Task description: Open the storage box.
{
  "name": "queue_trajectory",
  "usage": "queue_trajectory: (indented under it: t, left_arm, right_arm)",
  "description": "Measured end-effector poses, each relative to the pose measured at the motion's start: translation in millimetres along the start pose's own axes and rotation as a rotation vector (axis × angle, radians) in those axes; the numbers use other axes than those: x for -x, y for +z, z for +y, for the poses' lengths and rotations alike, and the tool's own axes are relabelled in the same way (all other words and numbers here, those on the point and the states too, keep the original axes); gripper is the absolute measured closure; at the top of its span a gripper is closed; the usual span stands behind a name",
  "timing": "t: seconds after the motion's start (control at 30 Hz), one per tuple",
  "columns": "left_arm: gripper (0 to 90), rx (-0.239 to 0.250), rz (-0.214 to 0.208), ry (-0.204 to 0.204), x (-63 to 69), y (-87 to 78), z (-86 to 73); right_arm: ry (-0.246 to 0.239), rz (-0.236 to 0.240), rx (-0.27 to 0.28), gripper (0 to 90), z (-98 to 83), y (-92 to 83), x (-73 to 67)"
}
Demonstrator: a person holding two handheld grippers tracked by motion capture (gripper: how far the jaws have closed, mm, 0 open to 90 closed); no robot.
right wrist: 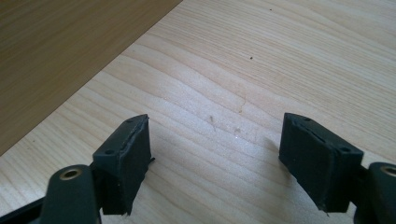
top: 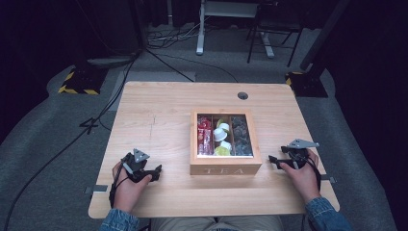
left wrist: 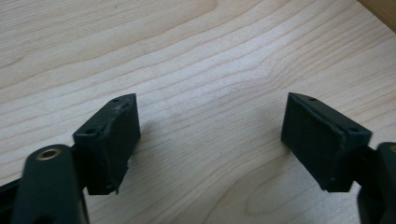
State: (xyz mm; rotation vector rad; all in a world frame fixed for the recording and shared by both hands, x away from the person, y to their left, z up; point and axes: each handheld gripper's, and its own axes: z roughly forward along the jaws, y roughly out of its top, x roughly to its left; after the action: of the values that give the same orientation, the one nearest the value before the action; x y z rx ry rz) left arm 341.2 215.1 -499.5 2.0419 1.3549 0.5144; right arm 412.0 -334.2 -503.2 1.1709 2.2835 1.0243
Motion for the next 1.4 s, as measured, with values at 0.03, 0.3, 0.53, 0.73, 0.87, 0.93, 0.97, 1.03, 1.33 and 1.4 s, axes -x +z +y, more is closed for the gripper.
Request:
queue_trajectory:
  t: [0.03,0.3,0.53,0.73,0.87,0.93,0.97,1.03,1.33,1.4]
  left_arm:
    - [21.2,0.006,-0.001,0.002,-0.4,-1.8,0.9]
    - [24.0,0.046,-0.018,0.018,-1.3,-19.0,13.0]
    - [24.8,0.077,-0.041,0.049,7.0,-35.7,26.0]
    - [24.9,0.101,-0.064,0.052,14.6,-44.3,33.7]
    - [25.3,0.122,-0.101,0.055,22.3,-49.4,38.0]
    - [25.8,0.137,-0.116,0.056,26.3,-51.6,40.1]
    - [26.2,0.154,-0.132,0.058,30.9,-53.3,41.7]
    - [26.2,0.171,-0.149,0.062,35.7,-53.6,42.4]
    - [26.3,0.180,-0.191,0.085,52.0,-49.4,44.5]
    - [26.7,0.180,-0.200,0.088,54.6,-48.4,45.1]
  right_arm:
    - [0.000,0.000,0.000,24.8,0.0,0.0,0.0]
    - [0.000,-0.003,0.000,24.8,0.0,0.1,-0.3]
    - [0.000,-0.003,-0.001,24.8,0.0,0.0,-0.5]
    - [0.000,-0.004,-0.001,24.8,0.0,0.0,-0.6]
    - [0.001,-0.004,-0.001,24.8,0.0,0.0,-0.6]
    - [0.001,-0.004,-0.001,24.8,0.0,0.0,-0.6]
    - [0.000,-0.004,-0.001,24.8,0.0,0.0,-0.5]
    - [0.001,-0.003,-0.001,24.9,0.0,0.0,-0.5]
    - [0.001,-0.003,-0.001,24.8,0.0,0.0,-0.5]
    - [0.001,-0.003,-0.001,24.8,0.0,0.0,-0.5]
